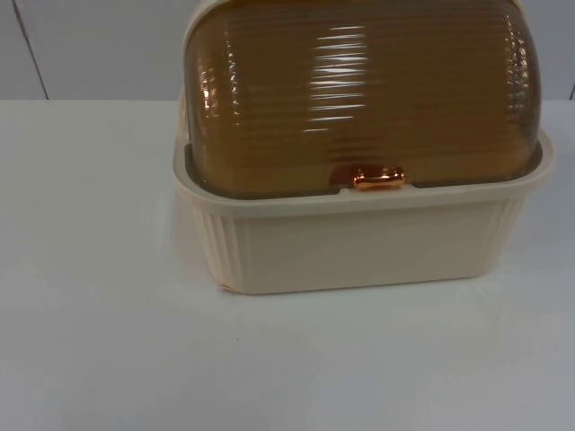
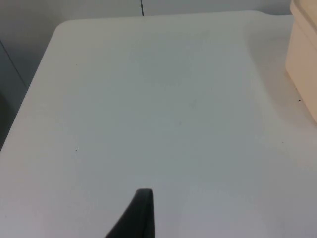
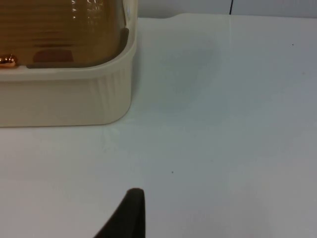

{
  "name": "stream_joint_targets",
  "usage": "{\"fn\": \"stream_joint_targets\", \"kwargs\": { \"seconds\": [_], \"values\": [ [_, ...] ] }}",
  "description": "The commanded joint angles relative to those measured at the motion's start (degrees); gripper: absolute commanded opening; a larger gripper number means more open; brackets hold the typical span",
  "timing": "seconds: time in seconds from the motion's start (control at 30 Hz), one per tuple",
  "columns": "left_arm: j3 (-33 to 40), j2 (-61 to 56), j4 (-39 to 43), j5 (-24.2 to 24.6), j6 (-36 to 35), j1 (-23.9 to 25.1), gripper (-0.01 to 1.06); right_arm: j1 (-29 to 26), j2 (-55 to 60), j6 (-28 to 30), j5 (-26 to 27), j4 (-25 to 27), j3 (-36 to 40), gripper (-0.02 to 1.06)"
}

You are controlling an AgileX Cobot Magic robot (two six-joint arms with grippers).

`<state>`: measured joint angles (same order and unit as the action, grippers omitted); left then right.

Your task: Open the box lid with the left hand, place the block into the box with the right hand, then close the box lid with the left hand.

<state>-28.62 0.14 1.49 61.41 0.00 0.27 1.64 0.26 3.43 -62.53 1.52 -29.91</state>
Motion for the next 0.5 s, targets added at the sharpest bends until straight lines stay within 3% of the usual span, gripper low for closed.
{"fn": "stream_joint_targets", "kwargs": {
  "seconds": [0.0,0.47],
  "values": [
    [0.3,-0.1,0.3,0.1,-0.3,-0.3,1.04,0.3,-0.3,0.1,0.7,-0.2,0.4,1.05],
    [0.3,-0.1,0.3,0.1,-0.3,-0.3,1.04,0.3,-0.3,-0.7,0.7,-0.5,0.4,1.05]
  ]
}}
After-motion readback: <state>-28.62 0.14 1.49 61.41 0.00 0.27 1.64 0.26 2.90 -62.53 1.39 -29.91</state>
